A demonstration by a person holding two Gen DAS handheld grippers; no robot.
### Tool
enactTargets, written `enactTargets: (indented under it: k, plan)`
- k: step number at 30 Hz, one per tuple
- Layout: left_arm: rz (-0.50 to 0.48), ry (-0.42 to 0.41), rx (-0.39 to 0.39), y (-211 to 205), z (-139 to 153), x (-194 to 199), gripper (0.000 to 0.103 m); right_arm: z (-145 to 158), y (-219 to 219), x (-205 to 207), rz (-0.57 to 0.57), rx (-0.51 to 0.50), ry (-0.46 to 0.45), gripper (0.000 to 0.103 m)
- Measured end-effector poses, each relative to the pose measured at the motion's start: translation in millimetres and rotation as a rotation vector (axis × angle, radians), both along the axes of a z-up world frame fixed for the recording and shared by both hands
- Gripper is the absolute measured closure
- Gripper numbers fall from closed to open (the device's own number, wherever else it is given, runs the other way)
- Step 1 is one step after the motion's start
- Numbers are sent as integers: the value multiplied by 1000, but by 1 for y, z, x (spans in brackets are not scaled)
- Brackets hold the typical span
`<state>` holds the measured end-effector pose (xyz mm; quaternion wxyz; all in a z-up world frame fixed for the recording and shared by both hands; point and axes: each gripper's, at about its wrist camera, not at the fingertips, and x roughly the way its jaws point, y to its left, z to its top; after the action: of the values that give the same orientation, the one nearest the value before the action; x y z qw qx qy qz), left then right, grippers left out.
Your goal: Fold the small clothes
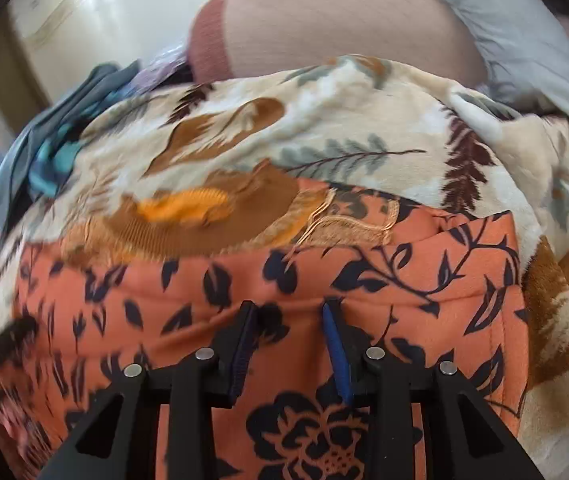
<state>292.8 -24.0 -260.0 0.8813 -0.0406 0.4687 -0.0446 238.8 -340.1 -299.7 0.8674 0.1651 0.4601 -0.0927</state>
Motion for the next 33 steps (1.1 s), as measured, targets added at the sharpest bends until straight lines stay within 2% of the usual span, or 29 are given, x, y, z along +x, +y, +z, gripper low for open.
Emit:
enactTargets:
  k: [2,5,8,9,11,12,14,17,18,20,22,24,25,27,29,33]
  plan:
    - [15,4,-11,1,0,0,59,13,-5,-5,-40,65,-55,66]
    - [0,4,45,-9,1,-4,59,32,12,-5,37,120,-120,66]
    - [-10,8,35,-7,1,-4,59,32,43,16,230,197,-59,61]
    - [-12,11,19,-4,1,-3,59,30,54,22,279,182,-31,52]
    - [-14,15,-3,-1,1,-3,59,25,72,30,337,89,-5,48]
    - [-15,15,-8,0,2,-3,59,20,78,34,365,82,18,48]
    - [-19,13,-3,-1,3,-3,59,7,88,40,410,152,69,49]
    - [-26,1,14,-3,4,-3,59,-2,106,50,392,-27,93,63]
    - [-25,-4,12,-2,5,-3,59,-3,110,55,385,-57,94,64]
    - [-15,-33,19,0,8,-3,59,-4,112,69,356,-87,88,70]
    - [5,-69,63,1,12,-2,59,-4,109,86,317,-90,79,76]
    - [39,-90,94,7,15,-2,57,0,106,100,281,-88,75,88]
    - [52,-80,76,13,15,0,57,1,102,103,282,-55,83,88]
    - [64,-59,23,23,14,0,57,8,88,100,294,88,81,88]
    - [59,-68,12,26,17,-1,57,16,72,93,305,179,74,87]
    - [-28,-98,11,11,21,-10,57,31,47,87,302,183,83,87]
